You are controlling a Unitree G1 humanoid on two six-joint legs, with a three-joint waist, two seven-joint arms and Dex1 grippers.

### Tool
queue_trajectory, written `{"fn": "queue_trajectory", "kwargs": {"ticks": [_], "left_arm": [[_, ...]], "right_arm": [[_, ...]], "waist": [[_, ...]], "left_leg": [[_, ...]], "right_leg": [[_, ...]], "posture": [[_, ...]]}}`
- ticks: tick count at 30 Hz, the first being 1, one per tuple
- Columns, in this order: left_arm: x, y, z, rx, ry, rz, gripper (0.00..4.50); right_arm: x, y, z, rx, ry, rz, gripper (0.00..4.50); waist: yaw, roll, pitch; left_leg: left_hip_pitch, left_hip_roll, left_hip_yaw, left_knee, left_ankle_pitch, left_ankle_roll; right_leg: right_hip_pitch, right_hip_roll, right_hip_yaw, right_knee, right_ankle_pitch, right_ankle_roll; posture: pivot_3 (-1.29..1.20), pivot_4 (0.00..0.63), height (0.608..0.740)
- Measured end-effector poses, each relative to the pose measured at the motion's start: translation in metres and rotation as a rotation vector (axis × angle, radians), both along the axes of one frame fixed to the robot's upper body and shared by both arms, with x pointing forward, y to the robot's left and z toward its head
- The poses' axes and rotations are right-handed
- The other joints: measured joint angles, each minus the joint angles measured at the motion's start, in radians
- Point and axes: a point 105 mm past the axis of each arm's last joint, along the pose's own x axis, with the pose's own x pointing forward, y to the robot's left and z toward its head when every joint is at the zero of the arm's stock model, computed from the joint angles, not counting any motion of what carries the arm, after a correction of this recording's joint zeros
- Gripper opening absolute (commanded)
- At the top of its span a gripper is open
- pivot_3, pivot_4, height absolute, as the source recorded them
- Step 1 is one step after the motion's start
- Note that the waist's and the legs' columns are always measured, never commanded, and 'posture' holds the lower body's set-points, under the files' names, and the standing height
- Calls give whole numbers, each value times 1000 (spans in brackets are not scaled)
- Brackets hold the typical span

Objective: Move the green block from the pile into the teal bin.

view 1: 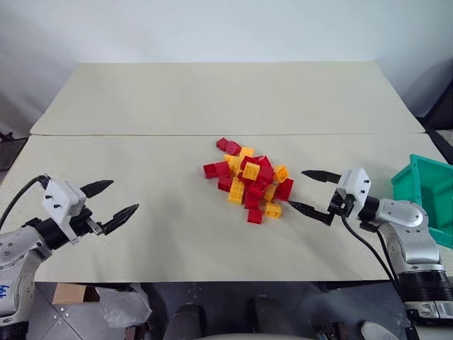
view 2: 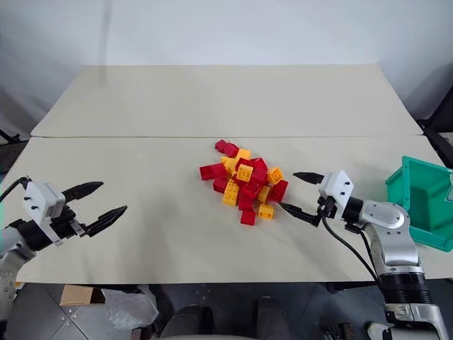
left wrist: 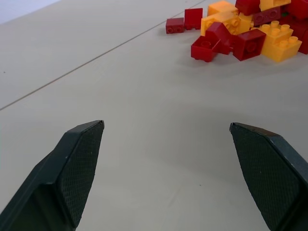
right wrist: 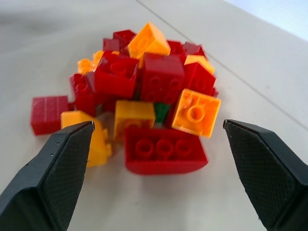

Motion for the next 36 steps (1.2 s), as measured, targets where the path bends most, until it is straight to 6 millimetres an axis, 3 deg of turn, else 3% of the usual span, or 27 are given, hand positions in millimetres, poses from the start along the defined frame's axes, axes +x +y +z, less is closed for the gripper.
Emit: {"fn": "queue_trajectory", "kwargs": {"ticks": [7,8,10,15,22,28,32,36], "left_arm": [[-2,-11,-4,-47,-2,-36,4443],[-2,-14,-4,-52,-2,-49,4481],[-3,-21,-6,-57,9,-82,4500],[-7,-52,-3,-50,9,-220,4500],[-12,-68,-6,-61,32,-308,4500],[-19,-83,-8,-60,44,-381,4500],[-16,-76,0,-91,31,-328,4500],[-15,-73,-1,-106,35,-298,4500]], "right_arm": [[-1,-4,0,-17,8,0,4500],[-2,-6,1,-21,9,-4,4320],[-5,-11,4,-10,3,-16,3909],[-18,-14,5,5,25,-15,2268],[-34,0,7,4,51,43,37],[-43,31,-1,6,118,151,37],[-25,97,-4,-25,154,241,37],[2,118,-11,-64,167,152,37]], "waist": [[2,0,0],[2,0,0],[5,0,0],[4,0,0],[1,0,0],[4,0,0],[-13,0,0],[-2,0,0]], "left_leg": [[0,0,0,2,-1,2],[0,0,0,3,-1,2],[-1,0,-1,3,-1,2],[-1,0,-1,4,-1,2],[0,1,-1,4,-1,3],[0,0,-1,5,-2,3],[0,2,-1,6,-1,2],[-1,1,-2,7,-1,2]], "right_leg": [[0,0,0,1,0,0],[0,0,0,1,0,0],[1,0,1,1,0,0],[1,0,1,1,0,0],[1,1,2,2,0,0],[2,0,1,2,0,0],[0,2,1,4,1,-2],[0,0,0,4,1,-2]], "posture": [[0,150,740],[0,150,740],[0,150,740],[0,150,740],[0,150,740],[0,150,740],[0,150,740],[0,150,740]]}}
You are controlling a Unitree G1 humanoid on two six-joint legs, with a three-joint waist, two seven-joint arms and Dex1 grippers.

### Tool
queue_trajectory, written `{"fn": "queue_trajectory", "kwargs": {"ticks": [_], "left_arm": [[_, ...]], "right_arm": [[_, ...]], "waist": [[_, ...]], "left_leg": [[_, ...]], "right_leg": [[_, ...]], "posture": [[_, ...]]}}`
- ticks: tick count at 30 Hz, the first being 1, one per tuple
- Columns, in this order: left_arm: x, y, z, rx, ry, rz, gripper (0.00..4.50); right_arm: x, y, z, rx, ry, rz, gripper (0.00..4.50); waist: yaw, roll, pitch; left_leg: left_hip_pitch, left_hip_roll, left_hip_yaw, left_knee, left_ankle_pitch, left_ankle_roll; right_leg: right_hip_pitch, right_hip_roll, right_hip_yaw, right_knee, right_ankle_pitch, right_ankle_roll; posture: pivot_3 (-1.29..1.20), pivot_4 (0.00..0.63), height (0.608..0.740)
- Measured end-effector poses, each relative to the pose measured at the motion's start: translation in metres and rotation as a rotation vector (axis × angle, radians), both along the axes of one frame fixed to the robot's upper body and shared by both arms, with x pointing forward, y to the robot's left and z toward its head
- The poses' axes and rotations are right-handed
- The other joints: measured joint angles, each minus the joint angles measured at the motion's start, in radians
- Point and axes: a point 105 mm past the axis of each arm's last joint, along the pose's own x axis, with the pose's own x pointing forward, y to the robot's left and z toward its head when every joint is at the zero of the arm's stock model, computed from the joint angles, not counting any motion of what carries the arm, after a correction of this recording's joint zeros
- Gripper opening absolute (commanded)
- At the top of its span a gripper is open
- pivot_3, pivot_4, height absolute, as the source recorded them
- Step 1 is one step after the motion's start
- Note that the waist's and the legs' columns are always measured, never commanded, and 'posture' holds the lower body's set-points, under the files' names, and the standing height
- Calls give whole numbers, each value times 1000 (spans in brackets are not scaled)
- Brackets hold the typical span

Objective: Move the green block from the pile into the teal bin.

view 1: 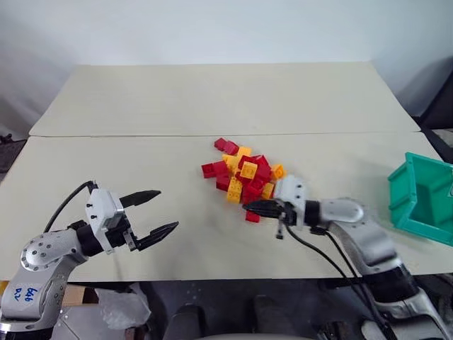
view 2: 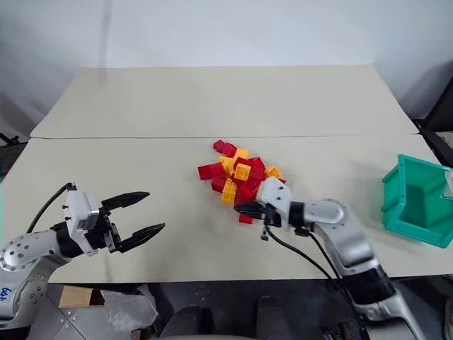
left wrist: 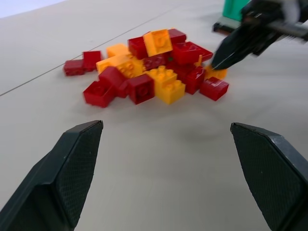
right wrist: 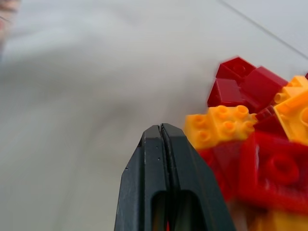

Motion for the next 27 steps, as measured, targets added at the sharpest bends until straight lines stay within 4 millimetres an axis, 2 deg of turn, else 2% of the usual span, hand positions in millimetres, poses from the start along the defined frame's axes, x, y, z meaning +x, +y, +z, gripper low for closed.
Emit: {"fn": "queue_trajectory", "kwargs": {"ticks": [4,7,11,16,18,22,27], "left_arm": [[-1,0,1,-12,-8,27,4500],[-2,0,1,-16,-6,36,4500],[-1,-1,0,-28,-5,46,4500],[3,-2,6,-31,-27,43,4500],[5,-3,8,-31,-36,40,4500],[7,-5,9,-34,-32,32,4500],[8,-7,9,-36,-35,23,4500]], "right_arm": [[21,21,7,36,-25,-72,37],[30,22,9,28,-54,-101,37],[57,9,12,-4,-99,-200,37],[93,-35,18,5,-126,-400,37],[97,-47,19,21,-126,-436,37],[95,-59,18,37,-114,-442,37],[81,-71,16,68,-80,-383,37]], "waist": [[3,0,0],[3,0,0],[1,0,0],[2,0,0],[1,0,0],[-4,0,0],[-3,0,0]], "left_leg": [[-1,0,0,0,1,-3],[-1,-1,0,0,1,-3],[0,-1,1,0,1,-2],[-1,-1,1,0,1,-2],[-1,0,2,0,1,-2],[-1,0,3,0,1,-3],[-1,0,3,0,1,-2]], "right_leg": [[0,-1,-1,-1,0,0],[0,-1,-1,-1,0,0],[0,-1,-1,-1,0,0],[0,-1,-1,0,0,0],[0,0,-1,0,0,0],[-1,0,-1,0,0,0],[-1,0,0,0,0,0]], "posture": [[0,150,740],[0,150,740],[0,150,740],[0,150,740],[0,150,740],[0,150,740],[0,150,740]]}}
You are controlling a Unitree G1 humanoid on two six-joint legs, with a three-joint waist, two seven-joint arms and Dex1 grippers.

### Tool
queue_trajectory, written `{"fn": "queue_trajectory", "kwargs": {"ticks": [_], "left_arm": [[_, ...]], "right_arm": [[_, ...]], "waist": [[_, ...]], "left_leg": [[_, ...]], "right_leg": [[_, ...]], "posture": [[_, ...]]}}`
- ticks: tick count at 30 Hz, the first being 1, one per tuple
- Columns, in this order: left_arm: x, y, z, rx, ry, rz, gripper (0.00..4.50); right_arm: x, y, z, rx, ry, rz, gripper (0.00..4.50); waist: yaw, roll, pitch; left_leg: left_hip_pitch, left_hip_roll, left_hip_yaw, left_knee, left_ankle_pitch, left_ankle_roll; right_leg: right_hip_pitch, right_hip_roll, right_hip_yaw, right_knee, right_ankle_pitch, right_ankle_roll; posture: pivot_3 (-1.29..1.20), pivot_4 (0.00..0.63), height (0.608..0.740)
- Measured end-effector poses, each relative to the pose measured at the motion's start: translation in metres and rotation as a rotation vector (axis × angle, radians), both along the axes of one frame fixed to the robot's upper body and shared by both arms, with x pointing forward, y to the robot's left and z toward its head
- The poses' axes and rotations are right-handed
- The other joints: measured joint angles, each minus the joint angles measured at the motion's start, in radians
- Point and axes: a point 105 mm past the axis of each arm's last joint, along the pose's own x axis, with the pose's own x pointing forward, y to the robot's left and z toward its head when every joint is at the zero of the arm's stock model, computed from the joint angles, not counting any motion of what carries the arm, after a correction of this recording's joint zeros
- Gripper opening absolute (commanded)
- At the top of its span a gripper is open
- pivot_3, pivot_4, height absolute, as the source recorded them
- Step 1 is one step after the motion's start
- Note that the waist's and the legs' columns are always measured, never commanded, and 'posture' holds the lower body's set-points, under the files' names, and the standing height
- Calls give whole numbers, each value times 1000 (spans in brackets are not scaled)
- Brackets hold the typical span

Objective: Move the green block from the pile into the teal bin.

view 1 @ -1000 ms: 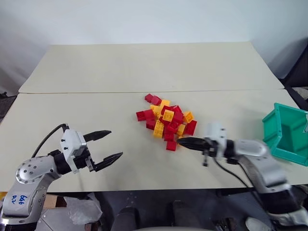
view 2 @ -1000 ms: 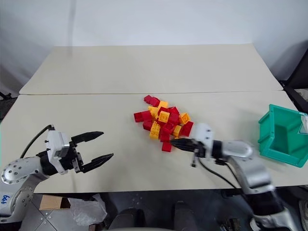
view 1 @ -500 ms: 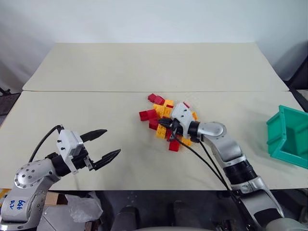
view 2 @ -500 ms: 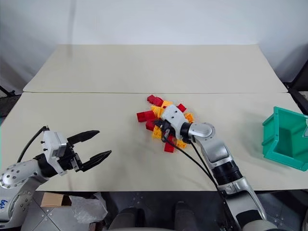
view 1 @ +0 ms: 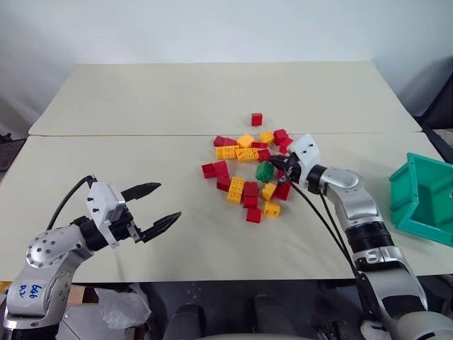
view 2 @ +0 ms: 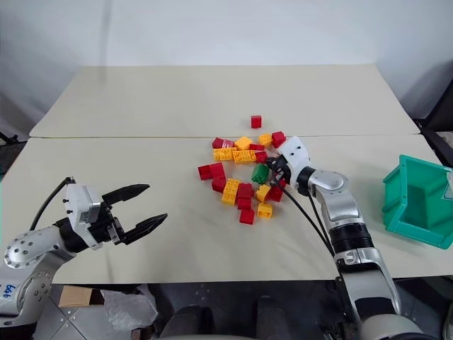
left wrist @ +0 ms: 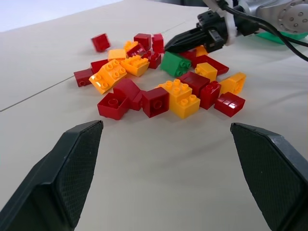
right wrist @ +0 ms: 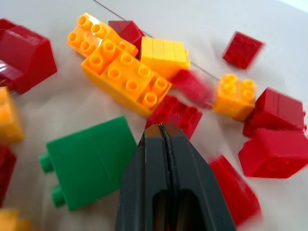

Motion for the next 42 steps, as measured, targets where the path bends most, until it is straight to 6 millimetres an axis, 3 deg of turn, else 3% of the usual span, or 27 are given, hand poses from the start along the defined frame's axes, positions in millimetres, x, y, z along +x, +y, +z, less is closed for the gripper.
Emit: {"fn": "queue_trajectory", "kwargs": {"ticks": [5,7,11,15,19,23,28,39,42], "left_arm": [[1,2,-3,-3,13,0,4500],[2,5,-6,-6,28,5,4500],[1,6,-7,0,26,0,4500],[2,9,-10,-2,37,4,4500],[2,10,-10,0,39,6,4500],[4,8,-8,0,31,-1,4500],[4,7,-8,0,29,-2,4500],[4,6,-10,-9,33,9,4500],[4,6,-10,-9,33,10,4500]], "right_arm": [[-26,-33,25,3,-40,88,201],[-35,-49,31,-1,-35,85,573],[-53,-69,20,-55,37,99,1908],[-63,-60,13,-82,113,144,3140],[-64,-26,26,-94,109,225,4365],[-43,-2,33,-125,110,193,4365],[-21,13,25,-182,155,137,4365],[3,21,8,-267,183,93,4365],[5,23,5,-279,189,95,3784]], "waist": [[7,0,0],[7,0,0],[5,0,0],[-3,0,0],[-1,0,0],[4,0,0],[7,0,0],[3,0,0],[3,0,0]], "left_leg": [[0,0,0,0,-3,5],[0,0,-1,0,-3,5],[0,0,1,0,-3,5],[1,1,3,0,-3,5],[1,1,2,0,-3,5],[0,1,2,0,-3,5],[-1,0,0,0,-2,1],[-2,1,2,0,-3,0],[-2,1,2,0,-3,0]], "right_leg": [[1,-1,0,-2,0,1],[2,0,0,-3,0,1],[1,0,0,-3,0,0],[1,1,1,-2,0,0],[1,0,1,-2,0,0],[0,0,1,-3,0,0],[0,-1,-1,-4,0,0],[-1,-1,-2,-4,0,1],[-1,-1,-1,-4,0,1]], "posture": [[0,150,740],[0,150,740],[0,150,740],[0,150,740],[0,150,740],[0,150,740],[0,150,740],[0,150,740],[0,150,740]]}}
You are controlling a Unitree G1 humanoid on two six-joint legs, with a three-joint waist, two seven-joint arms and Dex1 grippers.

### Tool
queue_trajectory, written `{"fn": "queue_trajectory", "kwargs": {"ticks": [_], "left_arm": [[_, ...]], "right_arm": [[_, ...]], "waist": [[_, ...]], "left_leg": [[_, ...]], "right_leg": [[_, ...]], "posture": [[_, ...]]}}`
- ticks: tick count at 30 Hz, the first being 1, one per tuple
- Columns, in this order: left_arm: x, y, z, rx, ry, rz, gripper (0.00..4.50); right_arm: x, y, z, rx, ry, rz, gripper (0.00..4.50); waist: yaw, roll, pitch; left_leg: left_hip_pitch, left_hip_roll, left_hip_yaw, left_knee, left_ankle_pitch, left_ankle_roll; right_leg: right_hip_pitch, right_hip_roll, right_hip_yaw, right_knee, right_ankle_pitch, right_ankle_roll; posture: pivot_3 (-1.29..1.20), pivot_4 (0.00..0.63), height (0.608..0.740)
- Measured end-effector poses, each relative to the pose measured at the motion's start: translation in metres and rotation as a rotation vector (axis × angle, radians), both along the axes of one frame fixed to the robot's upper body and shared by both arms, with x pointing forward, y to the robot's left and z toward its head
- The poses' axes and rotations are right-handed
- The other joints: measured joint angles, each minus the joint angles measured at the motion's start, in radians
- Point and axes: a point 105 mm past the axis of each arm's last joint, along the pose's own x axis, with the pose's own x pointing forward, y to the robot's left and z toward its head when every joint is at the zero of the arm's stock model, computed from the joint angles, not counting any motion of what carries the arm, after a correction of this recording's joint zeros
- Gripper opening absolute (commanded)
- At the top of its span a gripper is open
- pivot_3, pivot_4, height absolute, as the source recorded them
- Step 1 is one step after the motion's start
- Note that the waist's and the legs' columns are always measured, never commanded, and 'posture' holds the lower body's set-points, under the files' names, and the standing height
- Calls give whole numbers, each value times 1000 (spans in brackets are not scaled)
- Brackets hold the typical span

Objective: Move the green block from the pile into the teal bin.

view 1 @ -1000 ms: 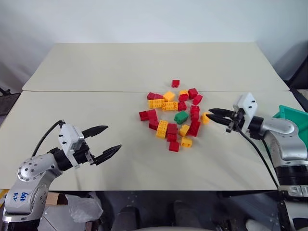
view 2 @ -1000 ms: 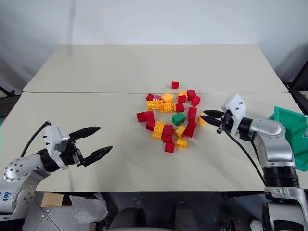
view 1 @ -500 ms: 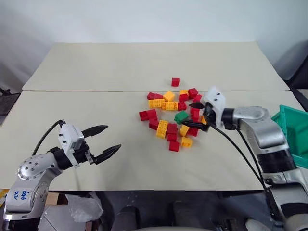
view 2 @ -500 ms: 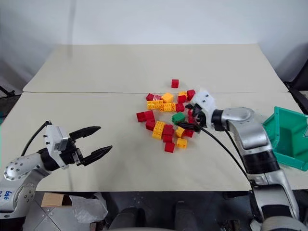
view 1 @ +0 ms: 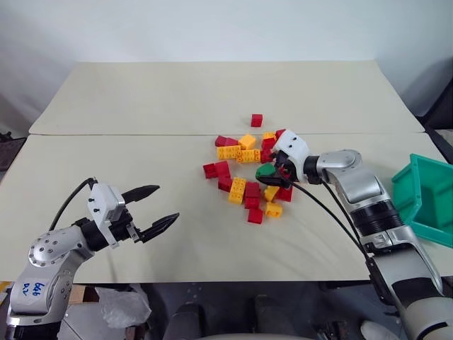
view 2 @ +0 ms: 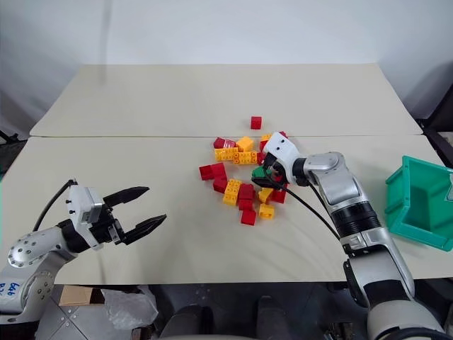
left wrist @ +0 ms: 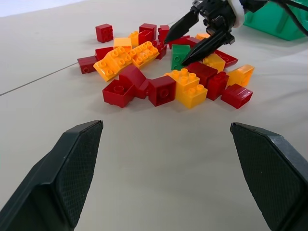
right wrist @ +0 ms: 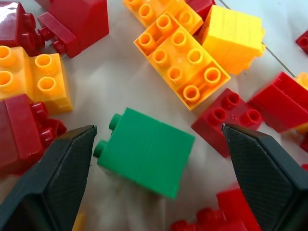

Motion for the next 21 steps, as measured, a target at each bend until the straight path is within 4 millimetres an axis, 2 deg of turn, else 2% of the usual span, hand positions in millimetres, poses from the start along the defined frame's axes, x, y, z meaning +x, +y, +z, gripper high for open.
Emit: {"fn": "queue_trajectory", "kwargs": {"ticks": [4,9,11,14,16,18,21], "left_arm": [[0,-1,1,1,-3,-1,4500],[0,-1,2,2,-8,-5,4500],[1,-3,5,3,-20,-12,4500],[6,-12,12,3,-44,-51,4500],[8,-21,14,3,-51,-90,4500],[13,-34,20,-12,-67,-137,4500],[18,-57,28,-33,-90,-228,4500]], "right_arm": [[-1,3,-4,-6,16,18,2541],[-4,5,-2,1,27,44,2510],[-7,7,9,58,9,72,2510],[-13,4,38,163,-71,124,2510],[-21,-8,56,226,-126,141,2510],[-29,-31,65,281,-168,95,2510],[-42,-83,80,341,-247,-64,2510]], "waist": [[1,0,0],[1,0,0],[1,0,0],[3,0,0],[7,0,0],[15,0,0],[28,0,0]], "left_leg": [[0,0,0,0,0,0],[0,0,0,0,0,0],[0,0,0,0,0,0],[0,0,-1,0,0,0],[-1,-1,-2,0,0,0],[-2,-1,-3,0,0,1],[-3,-2,-1,1,-1,2]], "right_leg": [[0,0,0,0,0,0],[0,0,0,0,0,0],[0,0,0,0,0,0],[0,0,-1,0,0,0],[1,0,-1,-1,1,1],[2,-1,-1,-1,1,2],[2,0,-1,-1,3,5]], "posture": [[0,150,740],[0,150,740],[0,150,740],[0,150,740],[0,150,740],[0,150,740],[0,150,740]]}}
